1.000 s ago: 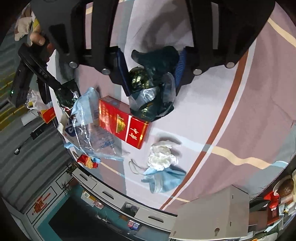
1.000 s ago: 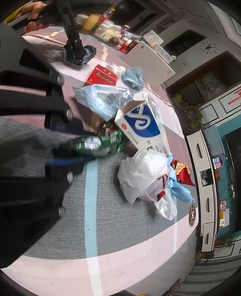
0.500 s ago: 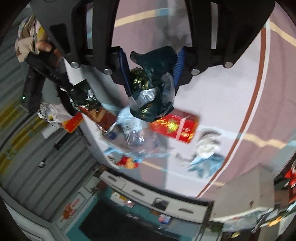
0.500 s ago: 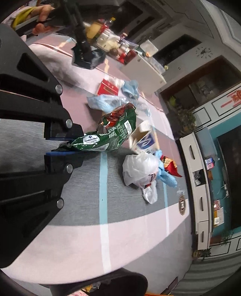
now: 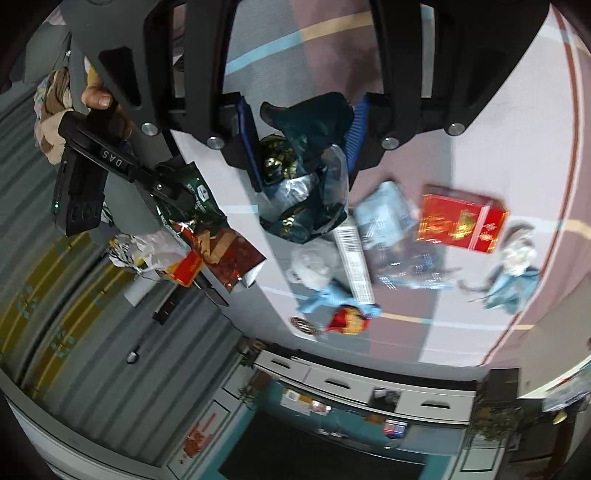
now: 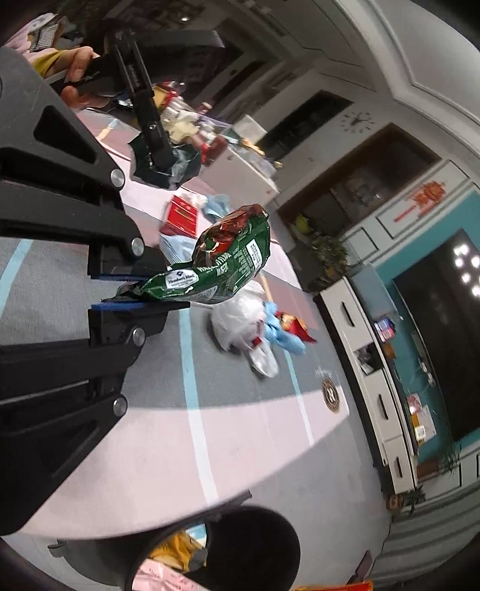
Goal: Collect trash
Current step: 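Carry the green wrapper and green snack bag to the bin and release both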
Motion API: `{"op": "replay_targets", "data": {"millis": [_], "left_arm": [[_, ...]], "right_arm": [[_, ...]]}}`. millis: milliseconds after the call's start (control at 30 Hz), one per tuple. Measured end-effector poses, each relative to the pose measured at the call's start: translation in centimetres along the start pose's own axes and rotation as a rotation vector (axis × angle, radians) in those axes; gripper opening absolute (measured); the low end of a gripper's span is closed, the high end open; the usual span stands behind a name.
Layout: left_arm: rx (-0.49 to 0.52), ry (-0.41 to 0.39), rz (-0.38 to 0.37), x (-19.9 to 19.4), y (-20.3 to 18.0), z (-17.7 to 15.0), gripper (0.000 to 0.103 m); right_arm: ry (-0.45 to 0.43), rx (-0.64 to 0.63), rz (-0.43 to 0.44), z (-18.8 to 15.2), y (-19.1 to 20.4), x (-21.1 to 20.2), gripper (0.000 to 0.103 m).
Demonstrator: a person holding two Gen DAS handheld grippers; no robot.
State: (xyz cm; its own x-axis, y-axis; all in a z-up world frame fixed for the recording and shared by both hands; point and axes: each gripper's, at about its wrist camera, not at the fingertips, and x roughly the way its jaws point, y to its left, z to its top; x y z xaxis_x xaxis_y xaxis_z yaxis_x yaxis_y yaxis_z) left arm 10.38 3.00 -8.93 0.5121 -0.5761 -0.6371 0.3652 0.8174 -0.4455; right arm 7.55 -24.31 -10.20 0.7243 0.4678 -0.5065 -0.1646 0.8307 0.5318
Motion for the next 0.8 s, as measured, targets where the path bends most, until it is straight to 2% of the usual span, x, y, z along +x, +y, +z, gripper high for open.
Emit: {"op": "replay_targets", "data": {"millis": [233, 333, 567, 700, 800], "left_arm": [[0.079, 0.021, -0.051, 3.7, -5.4, 1.4, 0.042], [0.115, 0.044, -0.089, 5.9, -8.4, 2.0, 0.042], [0.245, 0.074, -0.189, 11.6, -17.5, 2.8, 0.043], [0.301, 0.096, -0.217, 15.2, -21.5, 2.7, 0.043], [0.334, 0.129, -0.204, 18.7, -23.7, 2.3, 0.043]], "right_arm": [[-0.101, 0.052, -0.103, 0.8, -3.5, -3.5, 0.009], [-0.155, 0.084, -0.176, 1.0, -5.5, -5.5, 0.009], [-0.269, 0.215, -0.309, 0.8, -11.1, -10.3, 0.009], [-0.276, 0.295, -0.414, 0.1, -14.0, -11.4, 0.009], [-0.240, 0.345, -0.453, -0.2, -15.8, -11.3, 0.009]]}}
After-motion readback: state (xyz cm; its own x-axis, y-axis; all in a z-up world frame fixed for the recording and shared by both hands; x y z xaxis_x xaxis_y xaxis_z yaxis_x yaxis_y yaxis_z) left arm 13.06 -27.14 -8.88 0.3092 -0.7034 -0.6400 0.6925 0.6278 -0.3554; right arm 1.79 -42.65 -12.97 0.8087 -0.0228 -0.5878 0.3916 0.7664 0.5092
